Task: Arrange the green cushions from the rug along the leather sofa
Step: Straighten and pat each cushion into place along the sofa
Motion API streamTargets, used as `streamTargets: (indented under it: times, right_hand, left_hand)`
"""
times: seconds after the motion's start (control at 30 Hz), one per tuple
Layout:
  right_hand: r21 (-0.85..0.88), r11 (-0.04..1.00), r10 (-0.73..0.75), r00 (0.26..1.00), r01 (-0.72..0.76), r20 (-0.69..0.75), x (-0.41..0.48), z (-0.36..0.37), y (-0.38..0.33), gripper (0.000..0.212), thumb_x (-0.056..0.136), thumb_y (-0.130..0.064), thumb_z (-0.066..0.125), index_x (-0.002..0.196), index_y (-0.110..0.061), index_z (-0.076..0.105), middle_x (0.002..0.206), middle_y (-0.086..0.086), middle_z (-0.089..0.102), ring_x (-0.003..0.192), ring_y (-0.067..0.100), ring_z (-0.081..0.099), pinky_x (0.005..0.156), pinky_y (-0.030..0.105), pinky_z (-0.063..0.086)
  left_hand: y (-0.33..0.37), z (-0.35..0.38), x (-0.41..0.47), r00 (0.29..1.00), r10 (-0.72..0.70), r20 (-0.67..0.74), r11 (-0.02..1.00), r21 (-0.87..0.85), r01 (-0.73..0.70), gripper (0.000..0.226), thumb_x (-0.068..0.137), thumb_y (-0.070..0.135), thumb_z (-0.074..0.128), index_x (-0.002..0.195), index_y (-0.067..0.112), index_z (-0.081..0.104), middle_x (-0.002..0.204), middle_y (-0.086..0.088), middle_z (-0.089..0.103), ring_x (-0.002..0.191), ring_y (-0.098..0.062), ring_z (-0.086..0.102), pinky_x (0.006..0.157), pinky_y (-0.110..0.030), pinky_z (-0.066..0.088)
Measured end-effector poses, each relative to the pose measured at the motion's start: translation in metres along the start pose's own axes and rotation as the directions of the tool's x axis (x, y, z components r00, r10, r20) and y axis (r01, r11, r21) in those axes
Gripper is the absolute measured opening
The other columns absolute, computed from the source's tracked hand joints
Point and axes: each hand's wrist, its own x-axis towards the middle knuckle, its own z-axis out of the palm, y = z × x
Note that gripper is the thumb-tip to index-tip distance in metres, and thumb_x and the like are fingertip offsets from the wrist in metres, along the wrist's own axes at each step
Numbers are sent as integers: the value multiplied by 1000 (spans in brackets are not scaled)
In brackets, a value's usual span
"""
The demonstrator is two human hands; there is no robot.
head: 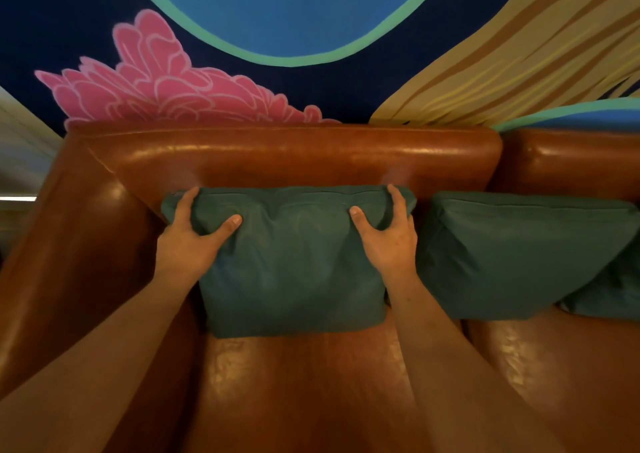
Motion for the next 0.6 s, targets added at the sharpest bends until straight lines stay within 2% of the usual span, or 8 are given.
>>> streamTargets:
  times: [0.33, 0.43, 0.47, 0.53, 0.57, 0.6]
  right_hand:
    - [-3, 1000, -2, 1000, 2, 13, 4, 5, 17, 86, 89, -61, 74, 160, -47, 29, 159, 12, 37, 145, 33, 43, 115, 41, 39]
    - [-40, 999, 35, 998, -33, 61, 7, 3, 15, 86, 91, -67, 67, 162, -52, 20, 168, 15, 17, 151, 38, 32, 118, 46, 34]
    - [-93, 996, 10, 999, -7, 38, 7, 4, 16, 86, 91, -69, 65, 162, -53, 19, 171, 13, 5, 154, 41, 24, 121, 50, 31]
    - [-296, 943, -173, 984, 152, -46, 3, 7, 19, 82, 93, -72, 59, 162, -52, 20, 174, 10, -10, 158, 43, 8, 125, 58, 21]
    - [-392, 891, -266, 963, 227, -48, 0, 10, 22, 78, 94, -72, 55, 162, -51, 23, 175, 9, -11, 159, 43, 3, 125, 61, 17]
    - [-464, 842, -314, 949, 274, -9, -3, 14, 26, 75, 96, -73, 51, 162, -50, 24, 175, 7, -12, 159, 43, -2, 125, 64, 14]
  left_hand:
    - [-5, 10, 5, 1000, 10, 26, 1000, 11, -10, 98, 76, 72, 78, 158, 57, 26, 154, -16, 49, 139, -37, 50, 114, -46, 44]
    - [-3, 9, 6, 1000, -5, 11, 998, 64, 4, 97, 77, 77, 72, 159, 57, 23, 165, -20, 25, 148, -46, 34, 120, -53, 34]
    - [-4, 9, 4, 997, 63, -53, 988, 146, -54, 93, 81, 78, 68, 159, 56, 25, 168, -22, 14, 151, -50, 24, 123, -58, 27]
    - [-7, 10, -1, 932, 330, -147, 895, 362, -260, 82, 87, 82, 56, 159, 51, 33, 171, -24, 8, 153, -53, 14, 123, -68, 21]
    - [-10, 12, -3, 896, 428, -118, 834, 435, -341, 80, 87, 83, 51, 158, 50, 37, 172, -20, 11, 155, -49, 13, 121, -71, 20]
    - [-13, 15, -4, 889, 458, -32, 786, 482, -387, 80, 86, 86, 48, 157, 52, 37, 174, -14, 12, 158, -44, 9, 120, -73, 18]
